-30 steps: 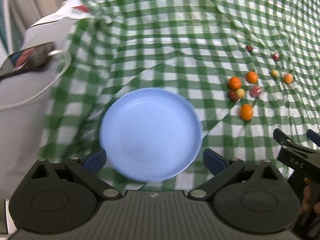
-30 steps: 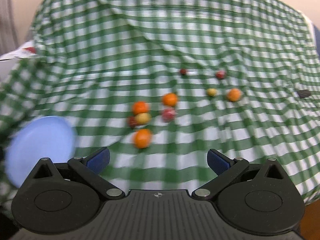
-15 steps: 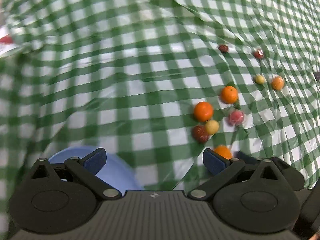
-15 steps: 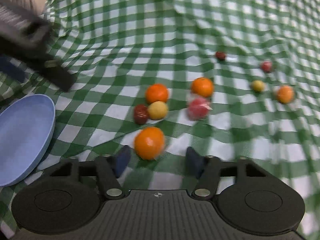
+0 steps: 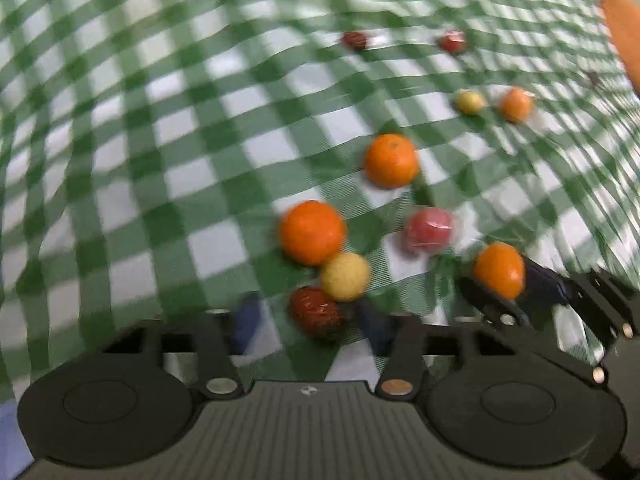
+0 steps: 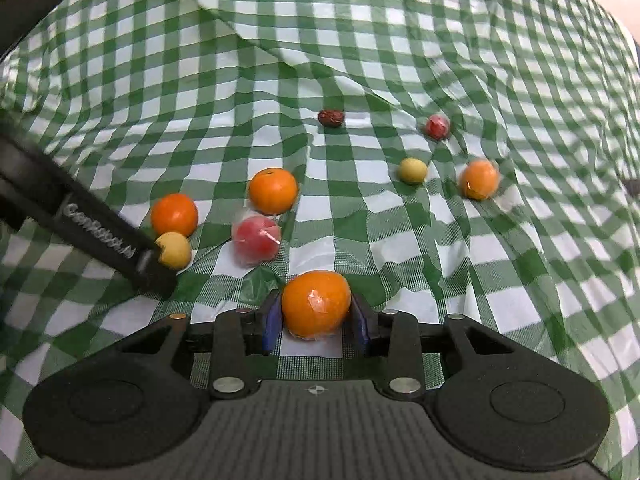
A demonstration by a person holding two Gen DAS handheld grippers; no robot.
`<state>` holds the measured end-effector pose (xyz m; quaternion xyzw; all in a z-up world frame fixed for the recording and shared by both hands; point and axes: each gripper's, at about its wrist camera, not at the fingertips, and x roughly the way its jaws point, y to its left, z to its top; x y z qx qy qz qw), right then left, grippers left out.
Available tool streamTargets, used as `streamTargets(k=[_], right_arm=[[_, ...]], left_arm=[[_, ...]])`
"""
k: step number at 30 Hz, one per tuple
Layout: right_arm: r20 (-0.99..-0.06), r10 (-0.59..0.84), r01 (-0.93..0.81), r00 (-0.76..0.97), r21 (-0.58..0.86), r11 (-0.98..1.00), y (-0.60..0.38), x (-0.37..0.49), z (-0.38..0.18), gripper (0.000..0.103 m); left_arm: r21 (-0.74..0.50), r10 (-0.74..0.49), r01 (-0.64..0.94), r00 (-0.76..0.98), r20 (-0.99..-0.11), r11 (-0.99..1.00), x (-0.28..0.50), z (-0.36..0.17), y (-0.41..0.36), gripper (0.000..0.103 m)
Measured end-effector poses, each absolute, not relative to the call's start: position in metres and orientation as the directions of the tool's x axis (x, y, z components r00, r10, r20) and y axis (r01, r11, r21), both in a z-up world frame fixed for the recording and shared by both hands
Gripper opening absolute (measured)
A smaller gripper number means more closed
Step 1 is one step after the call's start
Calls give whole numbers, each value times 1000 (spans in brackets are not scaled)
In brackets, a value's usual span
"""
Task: Organize fruits
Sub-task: 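Grasp a red date with the left tool while the right tool grasps a mandarin, then carry both fruits over the blue plate and open both tools to drop them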
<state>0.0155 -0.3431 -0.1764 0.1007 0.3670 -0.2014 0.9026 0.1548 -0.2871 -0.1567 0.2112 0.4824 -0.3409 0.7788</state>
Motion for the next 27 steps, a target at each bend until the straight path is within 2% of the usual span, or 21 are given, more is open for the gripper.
streamTargets(k=[1,7,13,19,27], right_arm=[[-703,-286,441,651,43,897,-345,15,-177,38],[-696,-294,445,655,42,895,-343,10,-169,38],[-693,-264,412,671,52,910,-327,-6,-133,38],[-707,-144,322,692,125,938,-293,-36,-86,38],[-691,52,120,721,198,973,-215,-67,-38,38]], left_arm=[[-6,-336,744,294,-895,668,155,-155,-287,33],[-43,-355,701,306,-883,712,152,-131,-264,33],[-35,-335,623,372,-865,781,123,-83,-207,33],[-18,-283,538,413,-866,843,87,-50,-138,33],[-7,-220,413,471,-854,911,37,-22,-53,33]])
